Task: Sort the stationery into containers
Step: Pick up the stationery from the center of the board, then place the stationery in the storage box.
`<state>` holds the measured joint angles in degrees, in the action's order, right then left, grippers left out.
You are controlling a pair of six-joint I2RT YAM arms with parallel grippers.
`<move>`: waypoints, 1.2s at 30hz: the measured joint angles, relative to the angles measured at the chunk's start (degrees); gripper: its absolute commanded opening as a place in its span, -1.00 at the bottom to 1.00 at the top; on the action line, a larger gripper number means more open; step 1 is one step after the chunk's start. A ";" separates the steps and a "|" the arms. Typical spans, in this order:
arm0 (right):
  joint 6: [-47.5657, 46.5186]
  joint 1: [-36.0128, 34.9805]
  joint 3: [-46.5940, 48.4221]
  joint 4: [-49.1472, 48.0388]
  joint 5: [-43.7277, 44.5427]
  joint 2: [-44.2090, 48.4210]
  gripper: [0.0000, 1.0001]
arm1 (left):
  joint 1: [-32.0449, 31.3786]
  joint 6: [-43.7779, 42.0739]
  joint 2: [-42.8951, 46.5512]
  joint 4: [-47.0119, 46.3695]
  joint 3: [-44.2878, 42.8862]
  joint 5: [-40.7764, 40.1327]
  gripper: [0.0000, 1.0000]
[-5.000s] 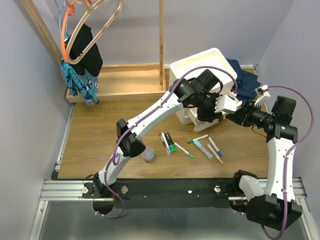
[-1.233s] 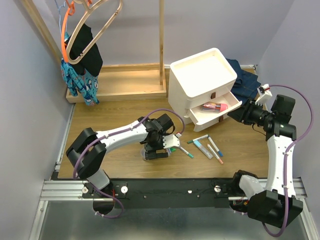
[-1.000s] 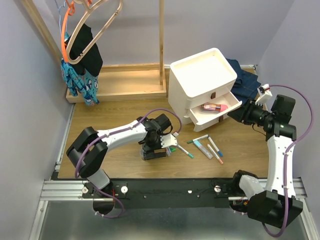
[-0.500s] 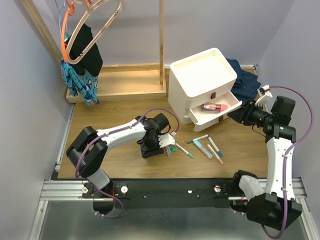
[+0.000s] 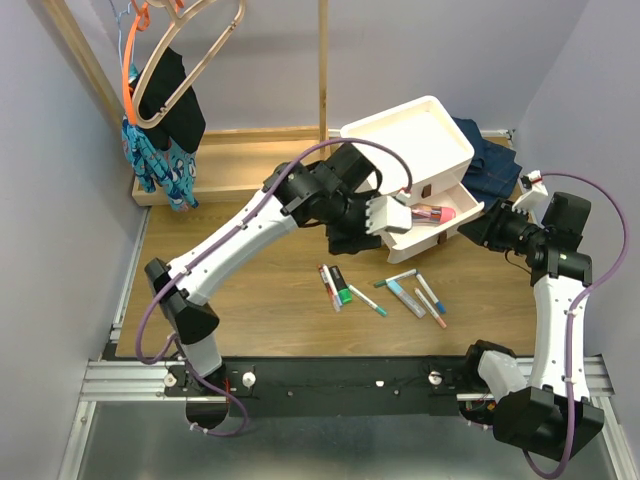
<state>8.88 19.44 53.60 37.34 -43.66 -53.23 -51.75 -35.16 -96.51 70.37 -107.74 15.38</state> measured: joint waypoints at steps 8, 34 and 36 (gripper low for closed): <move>0.11 0.00 0.00 0.00 2.03 0.00 -0.22 | -2.47 -1.51 -14.73 3.45 -23.74 0.28 0.28; 0.11 0.00 -1.73 0.13 3.32 0.74 -0.23 | -5.38 1.92 -28.76 -9.84 -25.97 -3.63 0.36; 0.13 0.00 -1.73 0.13 3.32 0.68 -0.23 | -5.38 2.34 -28.98 -10.56 -26.38 -4.70 0.37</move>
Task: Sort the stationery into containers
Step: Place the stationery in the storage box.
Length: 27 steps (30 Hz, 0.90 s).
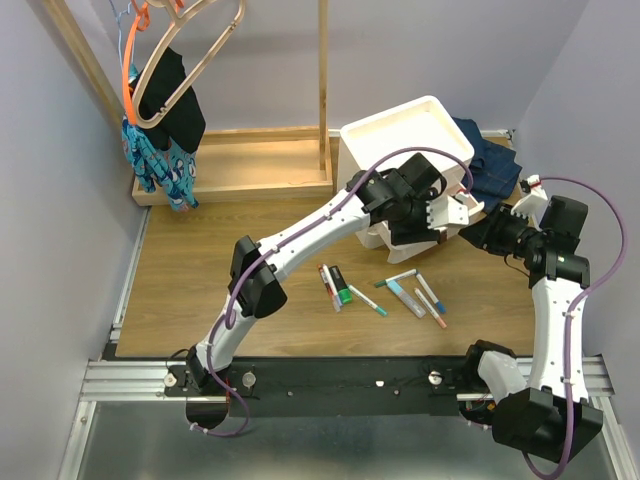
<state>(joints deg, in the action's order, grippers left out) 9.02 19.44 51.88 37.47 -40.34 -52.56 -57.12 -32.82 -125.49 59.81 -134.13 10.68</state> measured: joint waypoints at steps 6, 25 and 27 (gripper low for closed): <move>0.09 0.00 -0.37 0.00 -0.04 0.22 -0.23 | 0.00 1.11 -1.40 -1.55 -0.76 -3.76 0.41; 1.51 0.00 -2.36 -0.11 -1.09 0.46 -0.23 | -1.55 1.57 -2.12 -1.51 -0.72 -8.52 0.97; 1.51 0.00 -2.36 -0.11 -1.11 0.46 -0.22 | -1.60 1.64 -1.62 -1.31 -1.20 -8.74 0.97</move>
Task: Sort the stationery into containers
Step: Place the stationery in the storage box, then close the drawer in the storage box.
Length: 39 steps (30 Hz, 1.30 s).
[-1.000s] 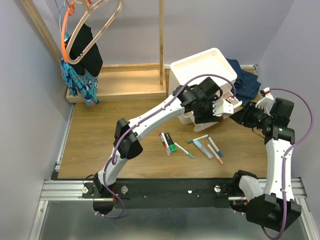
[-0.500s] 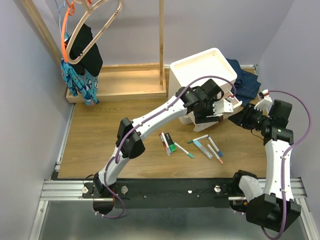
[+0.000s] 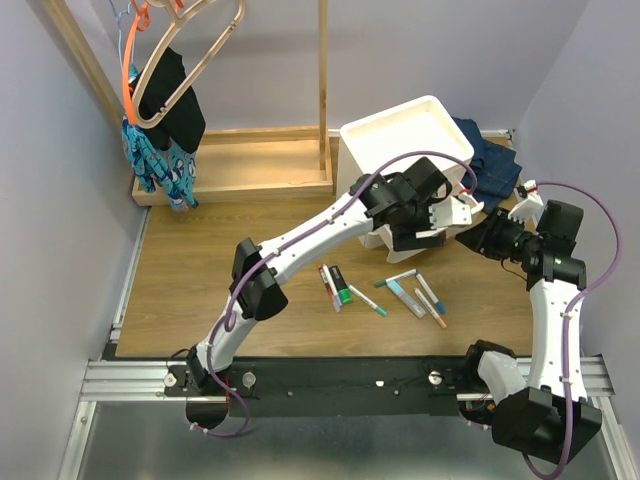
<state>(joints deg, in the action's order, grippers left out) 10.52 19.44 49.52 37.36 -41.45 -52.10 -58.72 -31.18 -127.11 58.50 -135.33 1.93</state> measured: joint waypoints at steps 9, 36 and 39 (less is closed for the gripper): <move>-0.90 0.00 -0.11 0.04 -0.11 -0.11 -0.26 | -0.13 1.57 22.10 -3.72 9.92 -3.93 0.97; 3.87 0.00 -5.73 -5.73 -0.09 -12.83 -0.99 | 25.90 11.67 21.73 -32.74 20.87 15.74 -1.00; 3.87 0.00 -3.85 -7.43 -0.07 -13.57 -0.99 | 26.40 13.55 18.69 -35.43 17.77 18.86 -1.00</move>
<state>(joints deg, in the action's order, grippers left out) 14.39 19.44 45.67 29.93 -41.52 -65.67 -32.32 -17.63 -108.42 23.07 -117.56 20.80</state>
